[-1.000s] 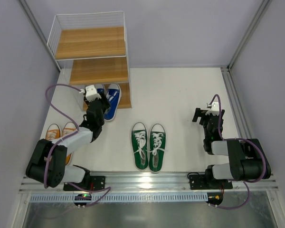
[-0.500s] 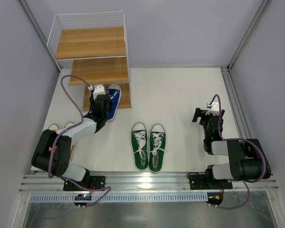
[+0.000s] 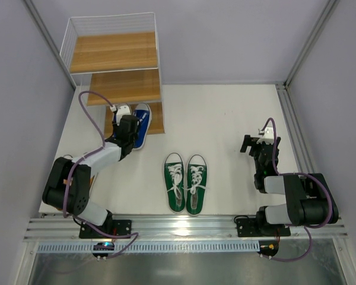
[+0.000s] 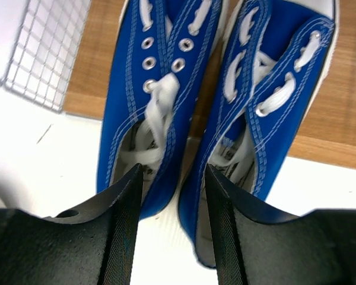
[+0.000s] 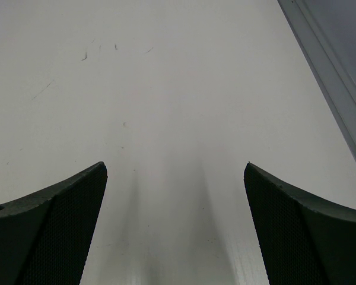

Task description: Place and organize the shoes onto the shoe shelf

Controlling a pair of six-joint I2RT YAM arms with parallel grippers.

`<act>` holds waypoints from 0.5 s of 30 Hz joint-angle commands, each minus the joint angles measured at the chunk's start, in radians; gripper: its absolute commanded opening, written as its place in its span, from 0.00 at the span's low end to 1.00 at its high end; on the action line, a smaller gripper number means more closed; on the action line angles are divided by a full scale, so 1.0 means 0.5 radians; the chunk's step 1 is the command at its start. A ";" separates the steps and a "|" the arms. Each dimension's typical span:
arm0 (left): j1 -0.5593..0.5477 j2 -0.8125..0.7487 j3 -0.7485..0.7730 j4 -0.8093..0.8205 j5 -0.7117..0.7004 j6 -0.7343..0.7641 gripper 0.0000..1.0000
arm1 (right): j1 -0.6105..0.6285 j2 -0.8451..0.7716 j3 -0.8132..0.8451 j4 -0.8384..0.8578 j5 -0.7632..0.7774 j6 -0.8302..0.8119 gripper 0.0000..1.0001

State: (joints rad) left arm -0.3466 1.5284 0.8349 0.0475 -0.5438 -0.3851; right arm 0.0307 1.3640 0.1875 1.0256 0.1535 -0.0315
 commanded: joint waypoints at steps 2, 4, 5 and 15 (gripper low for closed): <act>0.021 -0.161 -0.111 0.156 -0.066 -0.028 0.48 | -0.006 0.000 0.039 0.173 -0.013 0.005 0.97; 0.021 -0.136 -0.084 0.138 -0.054 -0.012 0.50 | -0.006 0.003 0.039 0.173 -0.013 0.005 0.97; 0.024 -0.109 -0.053 0.071 -0.051 -0.012 0.51 | -0.006 0.003 0.036 0.173 -0.016 0.005 0.97; 0.040 0.183 0.285 -0.362 0.075 -0.006 0.43 | -0.006 0.003 0.039 0.173 -0.019 0.005 0.97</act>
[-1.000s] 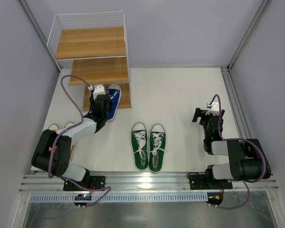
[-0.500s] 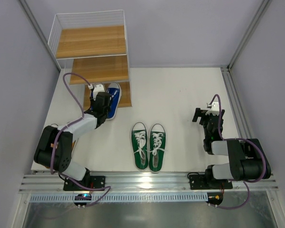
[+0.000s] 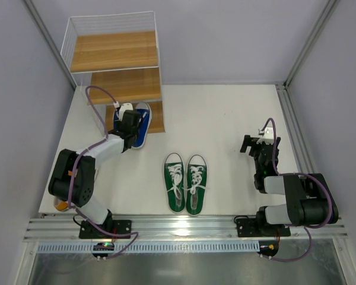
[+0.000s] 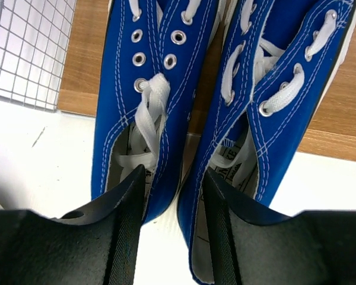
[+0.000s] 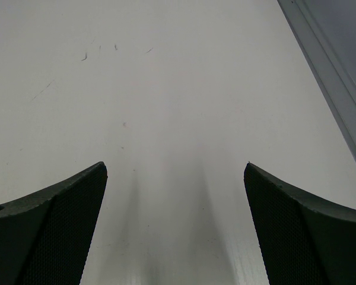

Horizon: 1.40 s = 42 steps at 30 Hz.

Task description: Place and organize the shoes onto the shoe shelf

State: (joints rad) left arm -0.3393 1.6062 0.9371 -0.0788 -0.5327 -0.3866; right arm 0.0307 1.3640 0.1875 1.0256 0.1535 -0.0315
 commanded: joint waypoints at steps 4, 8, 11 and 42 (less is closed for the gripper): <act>0.065 0.049 0.108 -0.155 0.093 -0.030 0.37 | -0.006 0.003 0.039 0.176 -0.016 0.008 0.97; 0.077 0.049 0.102 -0.149 0.127 -0.024 0.05 | -0.006 0.003 0.039 0.173 -0.013 0.008 0.97; 0.074 0.021 0.071 -0.091 0.157 -0.021 0.00 | -0.006 0.003 0.039 0.173 -0.016 0.005 0.97; 0.074 -0.105 -0.190 1.299 0.004 0.163 0.00 | -0.006 0.006 0.039 0.173 -0.013 0.005 0.97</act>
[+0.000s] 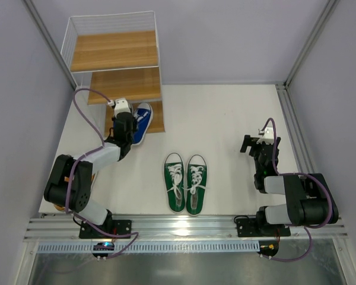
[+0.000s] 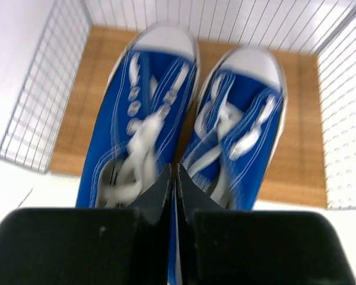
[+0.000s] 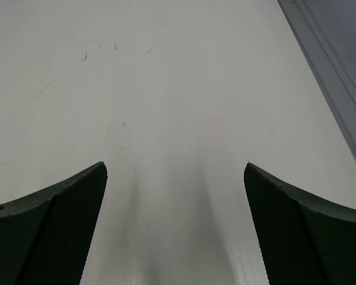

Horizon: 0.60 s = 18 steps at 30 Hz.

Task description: Place and organize the shoes onto the shoe shelf

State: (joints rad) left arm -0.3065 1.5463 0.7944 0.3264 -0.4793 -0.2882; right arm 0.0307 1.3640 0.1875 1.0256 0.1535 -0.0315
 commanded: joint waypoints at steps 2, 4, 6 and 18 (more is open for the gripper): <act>0.009 0.046 0.083 0.562 -0.106 -0.062 0.00 | -0.006 0.003 0.039 0.173 -0.013 0.005 0.97; 0.009 0.070 0.050 0.617 -0.124 -0.083 0.00 | -0.006 0.003 0.039 0.173 -0.013 0.005 0.97; 0.009 0.101 0.049 0.670 -0.137 -0.105 0.00 | -0.006 0.003 0.039 0.170 -0.013 0.005 0.97; -0.031 -0.208 -0.116 0.434 -0.023 -0.221 0.01 | -0.006 0.006 0.039 0.173 -0.013 0.005 0.97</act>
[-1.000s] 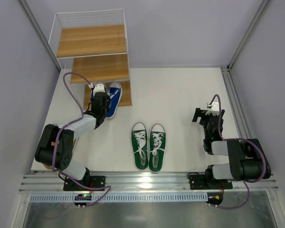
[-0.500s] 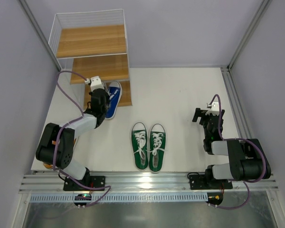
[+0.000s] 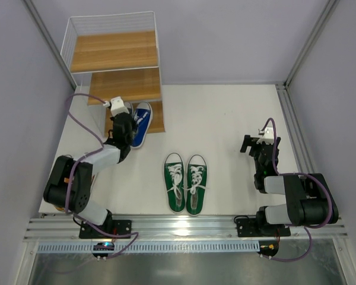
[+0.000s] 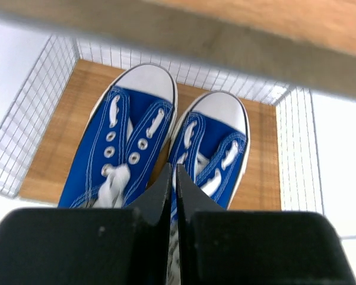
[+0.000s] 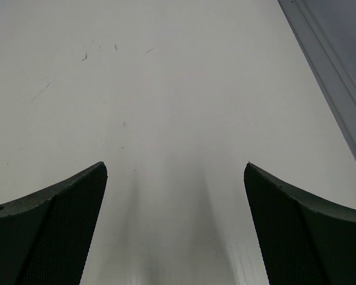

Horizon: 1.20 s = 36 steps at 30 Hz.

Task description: Place and organize the shoes onto the shoe shelf

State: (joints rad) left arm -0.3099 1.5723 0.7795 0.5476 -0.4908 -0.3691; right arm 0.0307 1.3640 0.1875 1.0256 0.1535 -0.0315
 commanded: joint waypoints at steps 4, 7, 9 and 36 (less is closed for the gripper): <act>-0.049 -0.600 -0.197 -0.415 0.052 -0.151 0.21 | -0.006 0.003 0.039 0.173 -0.013 0.005 0.97; -0.055 -0.883 -0.191 -0.942 0.082 -0.203 0.27 | -0.006 0.003 0.039 0.173 -0.013 0.005 0.97; -0.058 -1.036 -0.151 -1.232 0.061 -0.219 0.31 | -0.006 0.006 0.039 0.176 -0.016 0.005 0.97; -0.046 -1.825 0.429 -2.770 0.212 -0.465 1.00 | -0.006 0.003 0.039 0.173 -0.016 0.005 0.97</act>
State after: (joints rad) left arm -0.3336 0.6746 1.0035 -0.8097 -0.3241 -0.6201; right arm 0.0307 1.3640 0.1875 1.0321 0.1535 -0.0315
